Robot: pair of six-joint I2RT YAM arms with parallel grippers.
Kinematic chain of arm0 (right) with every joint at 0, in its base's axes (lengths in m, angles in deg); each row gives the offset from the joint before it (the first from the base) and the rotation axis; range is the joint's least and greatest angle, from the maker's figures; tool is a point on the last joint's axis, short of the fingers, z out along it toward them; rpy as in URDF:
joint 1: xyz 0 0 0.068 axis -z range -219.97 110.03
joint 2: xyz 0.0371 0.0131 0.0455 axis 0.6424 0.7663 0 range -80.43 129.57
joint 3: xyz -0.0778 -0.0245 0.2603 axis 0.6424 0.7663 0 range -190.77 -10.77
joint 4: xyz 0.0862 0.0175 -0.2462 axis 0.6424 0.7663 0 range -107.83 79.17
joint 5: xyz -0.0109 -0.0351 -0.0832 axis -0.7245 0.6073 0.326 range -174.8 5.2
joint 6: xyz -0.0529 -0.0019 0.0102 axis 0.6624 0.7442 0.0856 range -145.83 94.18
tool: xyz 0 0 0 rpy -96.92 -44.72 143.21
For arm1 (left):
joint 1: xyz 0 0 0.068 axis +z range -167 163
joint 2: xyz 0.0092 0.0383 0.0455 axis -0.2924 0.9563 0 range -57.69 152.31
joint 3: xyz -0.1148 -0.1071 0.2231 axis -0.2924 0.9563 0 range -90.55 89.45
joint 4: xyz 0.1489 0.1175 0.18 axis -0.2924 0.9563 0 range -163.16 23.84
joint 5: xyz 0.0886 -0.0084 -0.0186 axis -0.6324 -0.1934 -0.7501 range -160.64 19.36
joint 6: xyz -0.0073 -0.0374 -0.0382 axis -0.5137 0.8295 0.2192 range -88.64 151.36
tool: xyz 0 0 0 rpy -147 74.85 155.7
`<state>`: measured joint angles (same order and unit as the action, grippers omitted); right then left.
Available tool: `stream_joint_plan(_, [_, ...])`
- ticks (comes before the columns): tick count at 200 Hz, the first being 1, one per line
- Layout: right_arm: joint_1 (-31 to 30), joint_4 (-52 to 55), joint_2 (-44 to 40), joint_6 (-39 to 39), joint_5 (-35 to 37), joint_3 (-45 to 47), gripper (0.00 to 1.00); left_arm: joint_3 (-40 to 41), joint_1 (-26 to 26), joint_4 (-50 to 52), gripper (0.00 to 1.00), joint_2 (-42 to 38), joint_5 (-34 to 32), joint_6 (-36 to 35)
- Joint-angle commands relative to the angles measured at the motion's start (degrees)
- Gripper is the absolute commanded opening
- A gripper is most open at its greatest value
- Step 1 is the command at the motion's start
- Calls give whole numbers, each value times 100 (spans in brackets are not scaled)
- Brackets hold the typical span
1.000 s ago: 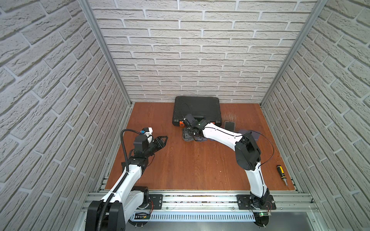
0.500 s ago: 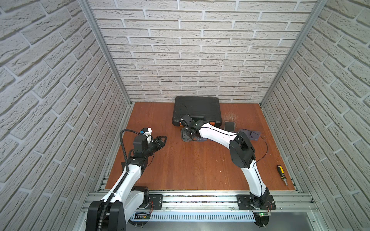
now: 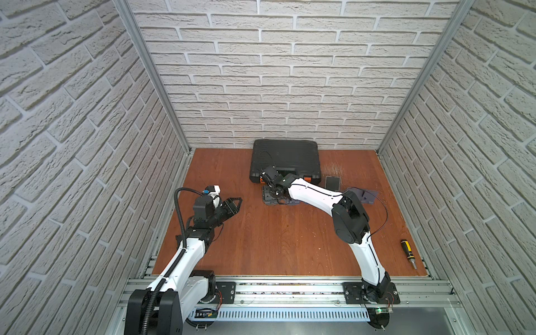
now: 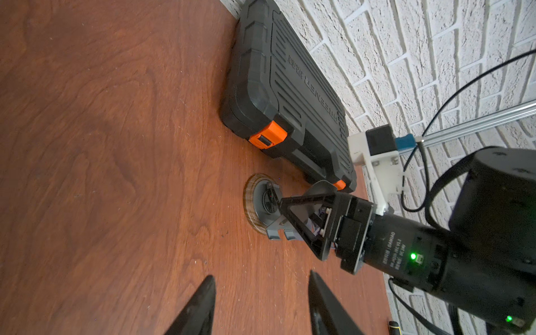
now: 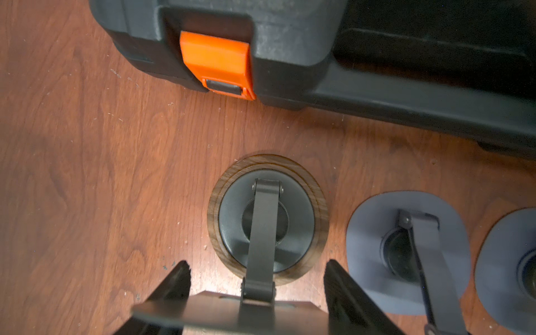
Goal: Open the phone stand
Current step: Place the phone stand at the center of the board.
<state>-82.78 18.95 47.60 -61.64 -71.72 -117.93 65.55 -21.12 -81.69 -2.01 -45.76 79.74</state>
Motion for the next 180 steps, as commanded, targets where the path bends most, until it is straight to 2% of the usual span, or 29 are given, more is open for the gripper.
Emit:
stream_joint_plan(1, [0,6,28,-112,-10,-165,57,79,61,-176,53,13,57,-88])
stream_joint_plan(71, [0,9,-236,-174,-135,-159,90,93,122,-211,54,124,16,-151])
stream_joint_plan(128, [0,24,-980,-71,-236,90,98,-53,296,-108,59,246,-142,-422])
stream_joint_plan(138, [0,-18,-1258,4,-229,250,99,-182,348,52,63,262,-296,-629])
stream_joint_plan(151, [5,-22,-1732,128,-120,536,100,-461,413,516,97,270,-677,-1013])
stream_joint_plan(180, [47,-58,-2793,578,589,1414,100,-940,554,1138,98,132,-1969,-1960])
